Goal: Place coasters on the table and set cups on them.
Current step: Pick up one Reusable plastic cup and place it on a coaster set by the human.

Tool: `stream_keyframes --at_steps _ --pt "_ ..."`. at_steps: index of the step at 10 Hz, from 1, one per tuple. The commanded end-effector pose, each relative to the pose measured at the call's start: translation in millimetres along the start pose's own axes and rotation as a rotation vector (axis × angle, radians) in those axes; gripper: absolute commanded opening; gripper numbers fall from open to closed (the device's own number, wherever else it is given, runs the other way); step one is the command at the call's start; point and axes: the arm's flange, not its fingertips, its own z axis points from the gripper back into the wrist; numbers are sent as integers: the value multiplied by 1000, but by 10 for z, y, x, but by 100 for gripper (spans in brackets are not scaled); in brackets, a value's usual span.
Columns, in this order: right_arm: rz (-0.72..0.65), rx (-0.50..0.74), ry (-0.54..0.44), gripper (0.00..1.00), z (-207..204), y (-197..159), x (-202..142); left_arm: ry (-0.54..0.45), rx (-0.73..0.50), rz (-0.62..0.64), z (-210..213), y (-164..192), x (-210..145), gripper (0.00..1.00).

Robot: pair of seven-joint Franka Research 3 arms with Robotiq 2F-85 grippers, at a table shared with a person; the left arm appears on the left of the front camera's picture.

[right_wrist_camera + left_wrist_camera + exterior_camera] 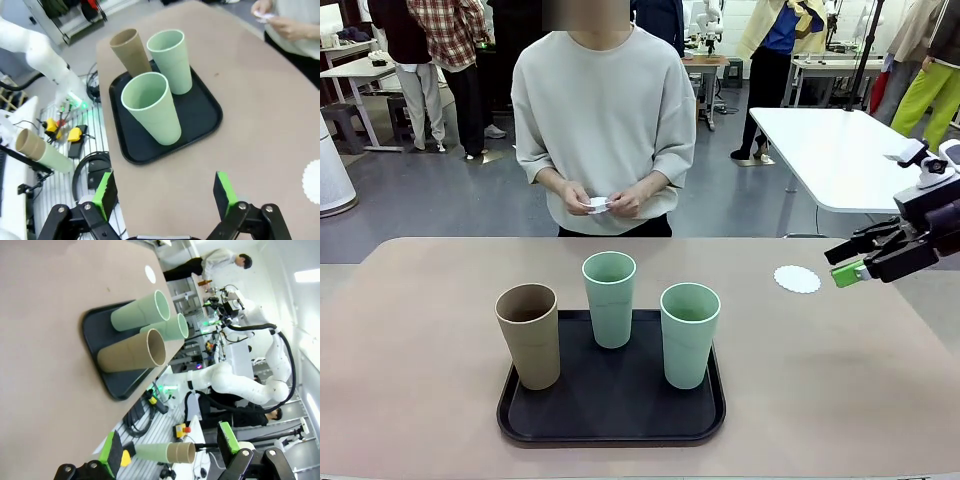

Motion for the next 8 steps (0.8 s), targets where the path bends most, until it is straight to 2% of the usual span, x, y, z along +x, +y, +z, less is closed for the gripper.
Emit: stream_keyframes --at_steps 1,6,7,8 --pt "-12 -5 25 100 -36 41 42 -4 -14 -4 22 -4 -9 100" --pt "5 1 8 100 -19 17 22 -4 -14 -4 22 -4 -9 100" --pt "266 47 119 100 -280 79 -46 -4 -14 -4 22 -4 -9 100" --pt "440 120 139 100 -467 53 -132 -4 -14 -4 22 -4 -9 100"
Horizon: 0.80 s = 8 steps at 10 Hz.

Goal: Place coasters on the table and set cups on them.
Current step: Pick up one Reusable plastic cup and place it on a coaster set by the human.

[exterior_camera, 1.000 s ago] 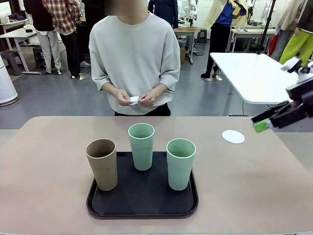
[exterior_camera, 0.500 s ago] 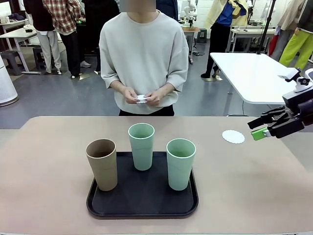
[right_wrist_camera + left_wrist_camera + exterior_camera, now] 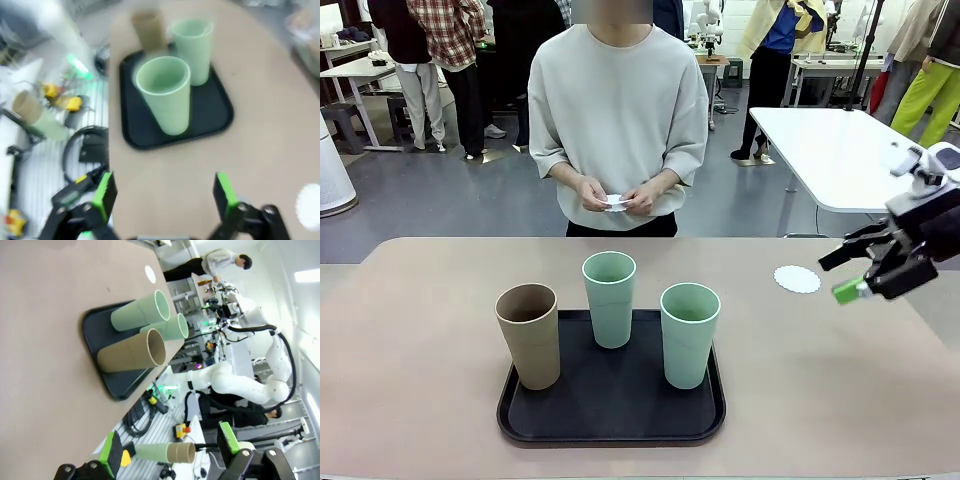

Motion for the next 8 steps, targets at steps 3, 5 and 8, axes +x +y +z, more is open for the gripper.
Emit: stream_keyframes --at_steps 3,5,8 --pt "332 106 -78 100 -584 -205 -393 -5 -14 -4 22 -4 -9 100" --pt "254 39 -151 100 -818 -363 -459 -5 -14 -4 22 -4 -9 100" --pt "208 27 -169 100 -1259 -364 -440 -5 -14 -4 22 -4 -9 100"
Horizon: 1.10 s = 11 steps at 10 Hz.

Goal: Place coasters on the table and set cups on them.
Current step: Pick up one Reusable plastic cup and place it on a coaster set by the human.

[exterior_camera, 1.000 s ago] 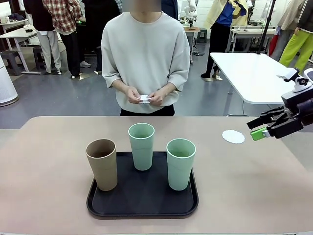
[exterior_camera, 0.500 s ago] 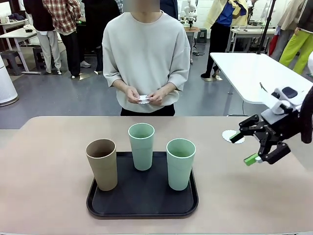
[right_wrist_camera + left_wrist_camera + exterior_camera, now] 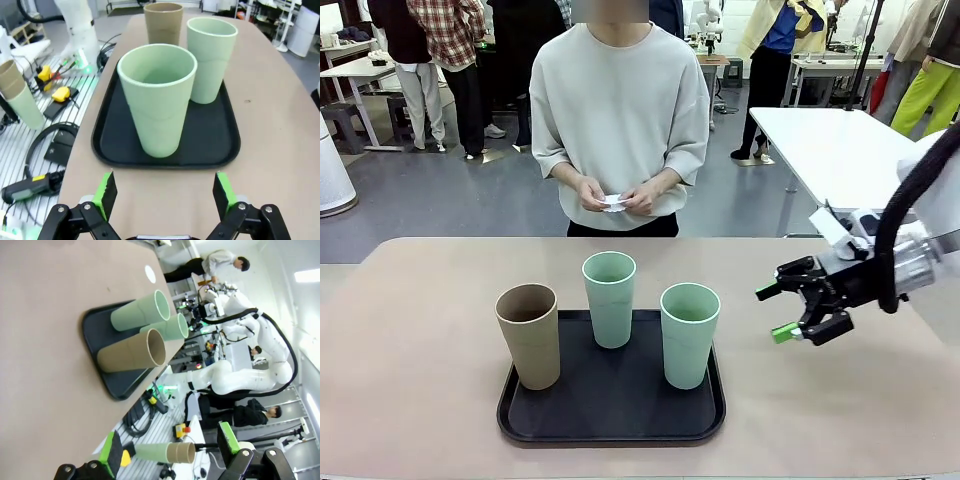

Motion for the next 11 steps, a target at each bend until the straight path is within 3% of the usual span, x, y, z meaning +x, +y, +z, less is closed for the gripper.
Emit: stream_keyframes --at_steps 1,6,11 --pt "30 -22 8 100 -308 122 -6 -5 -13 -5 22 -7 -10 100" --pt "-7 0 -1 100 -135 -16 16 -5 -13 -5 22 -7 -10 100" --pt "2 -1 -108 100 -561 -69 -71 -5 -13 -5 22 -7 -10 100"
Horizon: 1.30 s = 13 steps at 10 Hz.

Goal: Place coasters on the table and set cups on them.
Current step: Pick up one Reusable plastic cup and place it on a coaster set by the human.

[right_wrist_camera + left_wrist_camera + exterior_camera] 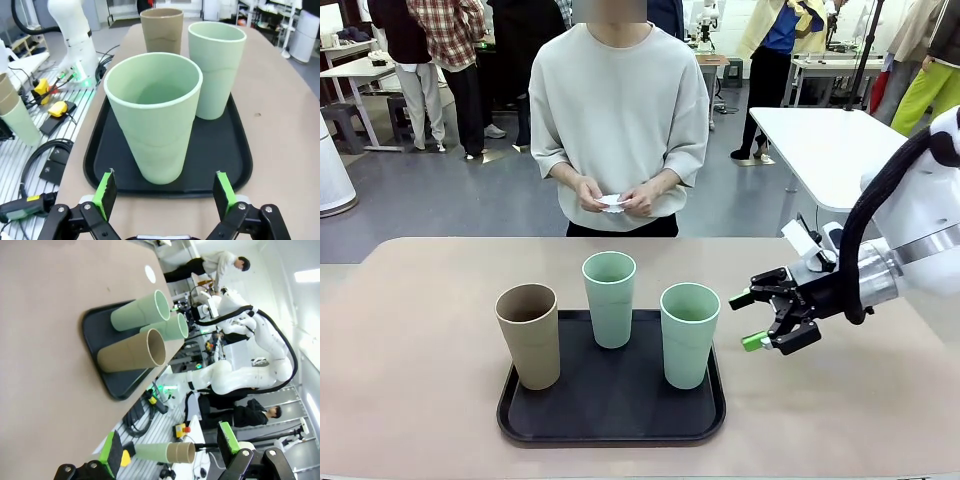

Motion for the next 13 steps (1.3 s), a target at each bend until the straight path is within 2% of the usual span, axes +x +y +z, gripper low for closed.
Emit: stream_keyframes --at_steps 1,7,13 --pt "25 -37 -57 100 -133 -93 -62 -5 -13 -5 22 -8 -10 100" --pt "4 46 -63 100 -392 -107 -64 -5 -13 -5 22 -8 -10 100" --pt "43 59 -93 100 -676 -148 -53 -5 -13 -5 22 -8 -10 100"
